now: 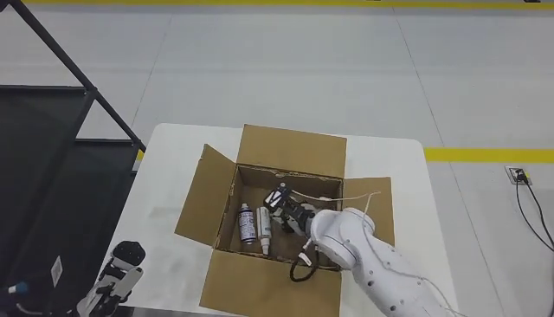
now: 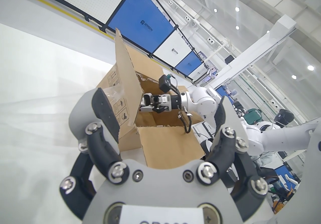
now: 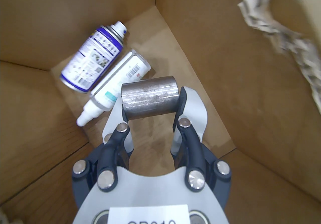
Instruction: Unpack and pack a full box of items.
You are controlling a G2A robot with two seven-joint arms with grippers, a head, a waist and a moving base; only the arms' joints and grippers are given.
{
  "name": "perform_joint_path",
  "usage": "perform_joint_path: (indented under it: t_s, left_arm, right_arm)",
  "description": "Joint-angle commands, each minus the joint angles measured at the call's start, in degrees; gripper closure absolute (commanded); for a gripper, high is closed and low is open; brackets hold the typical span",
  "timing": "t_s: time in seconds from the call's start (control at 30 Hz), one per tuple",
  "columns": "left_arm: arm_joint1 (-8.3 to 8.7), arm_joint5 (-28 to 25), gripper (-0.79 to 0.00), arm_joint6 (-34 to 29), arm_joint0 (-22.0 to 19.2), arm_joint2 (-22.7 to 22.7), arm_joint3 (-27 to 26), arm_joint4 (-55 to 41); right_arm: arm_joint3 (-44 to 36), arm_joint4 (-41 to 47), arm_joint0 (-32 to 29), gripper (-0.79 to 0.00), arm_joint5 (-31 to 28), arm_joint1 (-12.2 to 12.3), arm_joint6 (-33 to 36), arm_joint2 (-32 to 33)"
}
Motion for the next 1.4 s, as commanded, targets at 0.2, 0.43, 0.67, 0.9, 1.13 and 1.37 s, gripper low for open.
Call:
perform_joint_path:
  t_s: [0.2,0.43,0.67,0.9,1.13,1.37]
  left_arm:
    - [0.13,0.5,-0.785,-0.5,-0.3,1.4,-0.2,1.0]
    - [0.31,1.5,-0.785,-1.6,-1.2,3.1,-0.9,2.5]
    - [0.43,3.0,-0.785,-2.7,-2.4,6.2,-2.4,5.5]
    - [0.49,4.5,-0.785,-2.7,-3.6,9.3,-3.2,8.1]
    - [0.60,5.8,-0.785,-2.3,-5.1,11.5,-3.2,9.1]
    - [0.64,5.7,-0.785,-2.4,-5.2,11.9,-3.2,9.2]
  right_arm:
    - [-14.9,2.5,-14.7,0.000,0.2,3.2,-8.7,14.6]
    - [-28.5,2.6,-33.6,0.000,0.5,5.5,-23.9,30.2]
    - [-35.3,5.4,-52.1,0.000,4.1,5.9,-41.1,42.8]
    - [-32.5,8.7,-58.1,0.000,6.2,6.0,-37.7,50.2]
    - [-23.0,12.5,-51.8,0.000,-2.4,7.1,-24.9,52.8]
    - [-23.0,12.5,-51.8,0.000,-2.4,7.1,-24.9,52.8]
